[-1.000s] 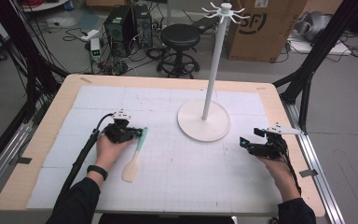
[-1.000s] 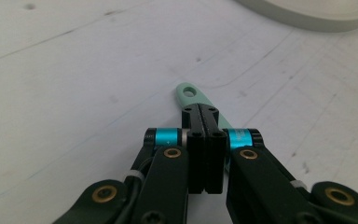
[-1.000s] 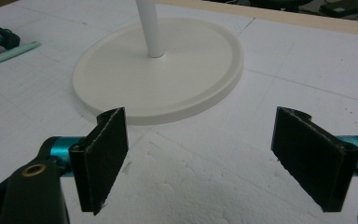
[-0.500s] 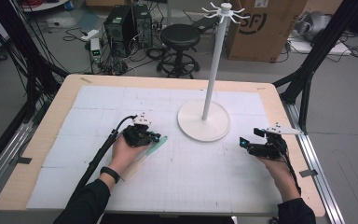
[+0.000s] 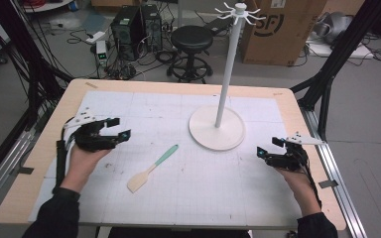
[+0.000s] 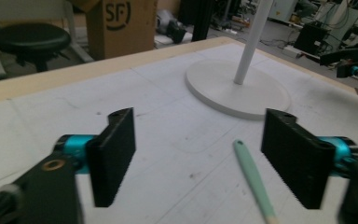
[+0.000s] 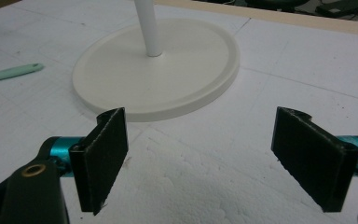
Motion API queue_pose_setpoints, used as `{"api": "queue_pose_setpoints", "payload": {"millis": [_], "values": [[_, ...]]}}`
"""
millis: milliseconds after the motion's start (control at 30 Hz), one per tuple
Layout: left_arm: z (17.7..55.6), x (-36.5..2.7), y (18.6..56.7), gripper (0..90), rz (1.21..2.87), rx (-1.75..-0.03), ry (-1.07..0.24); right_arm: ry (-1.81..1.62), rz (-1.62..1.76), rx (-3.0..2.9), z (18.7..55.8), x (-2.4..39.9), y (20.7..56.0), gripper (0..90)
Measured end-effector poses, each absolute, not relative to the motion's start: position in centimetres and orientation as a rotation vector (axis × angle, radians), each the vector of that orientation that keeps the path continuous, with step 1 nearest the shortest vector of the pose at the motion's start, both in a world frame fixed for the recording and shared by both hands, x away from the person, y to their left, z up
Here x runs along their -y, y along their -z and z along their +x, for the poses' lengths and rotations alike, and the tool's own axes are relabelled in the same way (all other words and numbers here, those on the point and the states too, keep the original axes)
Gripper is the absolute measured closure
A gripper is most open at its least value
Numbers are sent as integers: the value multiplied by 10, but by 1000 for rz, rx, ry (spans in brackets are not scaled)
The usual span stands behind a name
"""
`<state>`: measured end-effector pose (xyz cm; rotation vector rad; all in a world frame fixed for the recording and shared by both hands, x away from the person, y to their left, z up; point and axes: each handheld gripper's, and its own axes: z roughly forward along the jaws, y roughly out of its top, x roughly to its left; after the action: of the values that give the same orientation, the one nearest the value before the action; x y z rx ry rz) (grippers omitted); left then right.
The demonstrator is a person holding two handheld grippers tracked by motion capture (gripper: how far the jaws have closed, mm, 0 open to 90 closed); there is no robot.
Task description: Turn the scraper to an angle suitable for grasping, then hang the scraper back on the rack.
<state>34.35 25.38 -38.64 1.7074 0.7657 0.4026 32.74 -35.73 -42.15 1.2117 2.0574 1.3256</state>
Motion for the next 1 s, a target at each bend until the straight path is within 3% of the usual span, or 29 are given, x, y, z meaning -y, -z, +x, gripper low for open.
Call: {"api": "queue_pose_setpoints", "payload": {"millis": [267,1000], "values": [[328,-288,391,208,1685,-776,-475,-1325,1205,-2049,331,357,421,177],[328,-285,391,213,1713,-761,-485,-1327,1211,-2044,332,357,422,177]]}}
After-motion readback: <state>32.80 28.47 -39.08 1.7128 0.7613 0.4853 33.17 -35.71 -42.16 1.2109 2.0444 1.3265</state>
